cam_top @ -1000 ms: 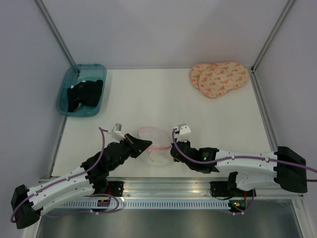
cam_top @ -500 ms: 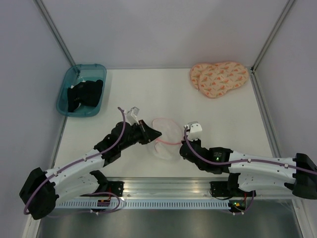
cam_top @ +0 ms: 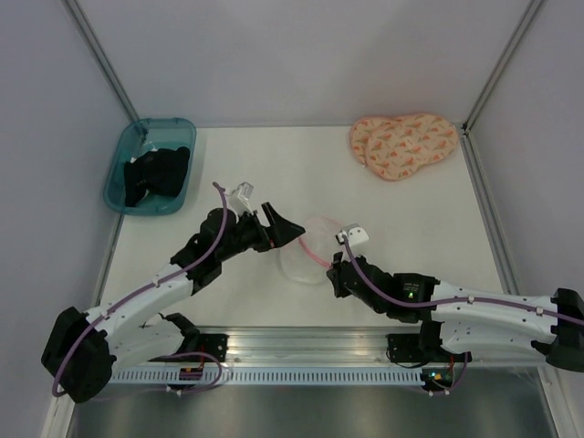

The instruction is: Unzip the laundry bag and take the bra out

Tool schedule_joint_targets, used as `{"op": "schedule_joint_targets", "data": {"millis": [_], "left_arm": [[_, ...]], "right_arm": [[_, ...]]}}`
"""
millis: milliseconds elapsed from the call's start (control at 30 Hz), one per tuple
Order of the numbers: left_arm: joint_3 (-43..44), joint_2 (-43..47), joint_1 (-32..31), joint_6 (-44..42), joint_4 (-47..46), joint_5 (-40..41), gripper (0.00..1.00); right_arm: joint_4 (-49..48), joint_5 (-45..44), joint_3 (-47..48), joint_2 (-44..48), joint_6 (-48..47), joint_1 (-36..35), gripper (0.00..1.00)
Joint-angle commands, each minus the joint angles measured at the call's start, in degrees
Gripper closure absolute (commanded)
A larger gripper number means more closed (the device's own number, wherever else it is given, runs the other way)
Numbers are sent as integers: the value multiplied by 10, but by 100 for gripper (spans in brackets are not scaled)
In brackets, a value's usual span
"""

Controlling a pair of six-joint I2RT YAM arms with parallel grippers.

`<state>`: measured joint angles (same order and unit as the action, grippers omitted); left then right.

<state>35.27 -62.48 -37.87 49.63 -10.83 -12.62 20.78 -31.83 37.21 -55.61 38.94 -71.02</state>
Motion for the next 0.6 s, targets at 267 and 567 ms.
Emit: {"op": "schedule_joint_targets", "data": {"millis": [267, 567], "left_arm": [[-72, 24, -50, 165, -50, -89, 2], [-54, -37, -77, 174, -104, -82, 90]], "right_arm": [[-166, 143, -21, -5, -69, 1, 99], [-173, 155, -17, -26, -79, 0, 100]]}}
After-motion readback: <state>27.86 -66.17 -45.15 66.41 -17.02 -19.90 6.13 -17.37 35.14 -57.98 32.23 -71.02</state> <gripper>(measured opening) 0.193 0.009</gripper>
